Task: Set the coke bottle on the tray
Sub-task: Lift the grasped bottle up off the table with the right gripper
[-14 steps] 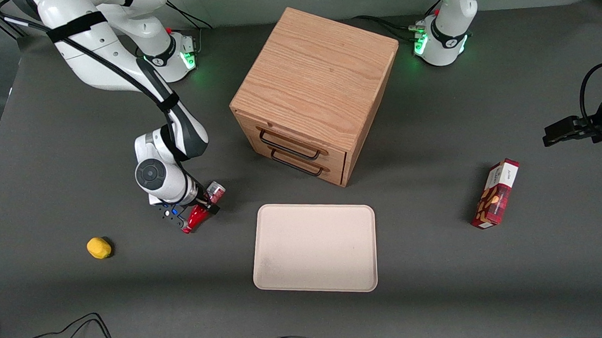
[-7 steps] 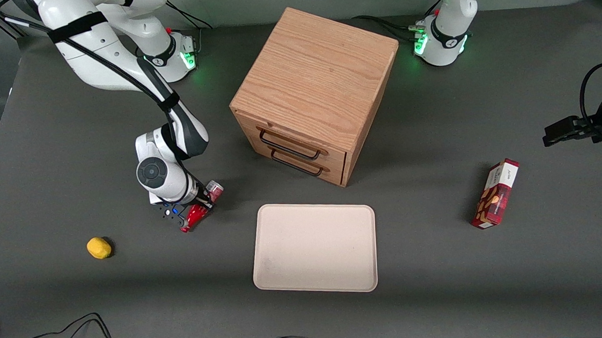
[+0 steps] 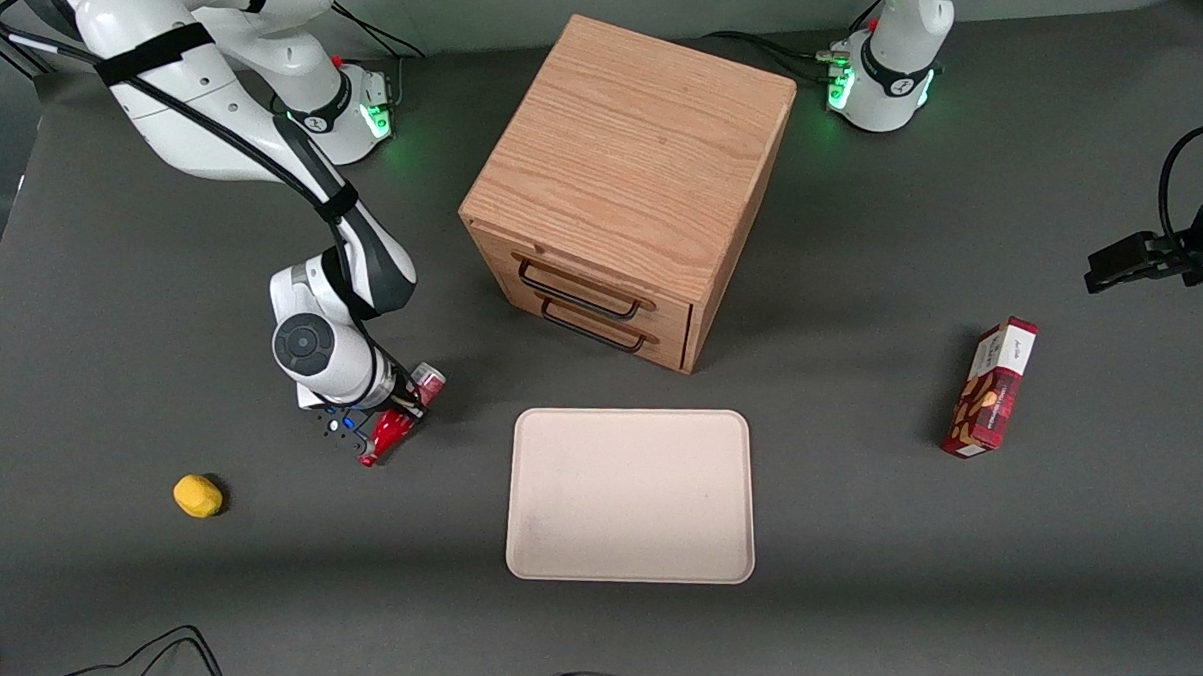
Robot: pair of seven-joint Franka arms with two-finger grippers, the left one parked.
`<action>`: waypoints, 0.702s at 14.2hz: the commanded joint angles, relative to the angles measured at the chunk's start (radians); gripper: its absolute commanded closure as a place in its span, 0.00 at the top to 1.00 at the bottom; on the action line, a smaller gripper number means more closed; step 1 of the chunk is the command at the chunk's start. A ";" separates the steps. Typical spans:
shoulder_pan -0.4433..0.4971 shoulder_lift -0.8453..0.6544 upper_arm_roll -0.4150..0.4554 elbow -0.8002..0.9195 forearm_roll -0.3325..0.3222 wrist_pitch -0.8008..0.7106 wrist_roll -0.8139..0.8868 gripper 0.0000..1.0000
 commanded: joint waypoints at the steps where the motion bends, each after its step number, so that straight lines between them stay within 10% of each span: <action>1: -0.002 -0.095 -0.002 0.026 -0.022 -0.127 0.014 0.00; 10: 0.001 -0.156 0.016 0.592 0.061 -0.767 -0.091 0.00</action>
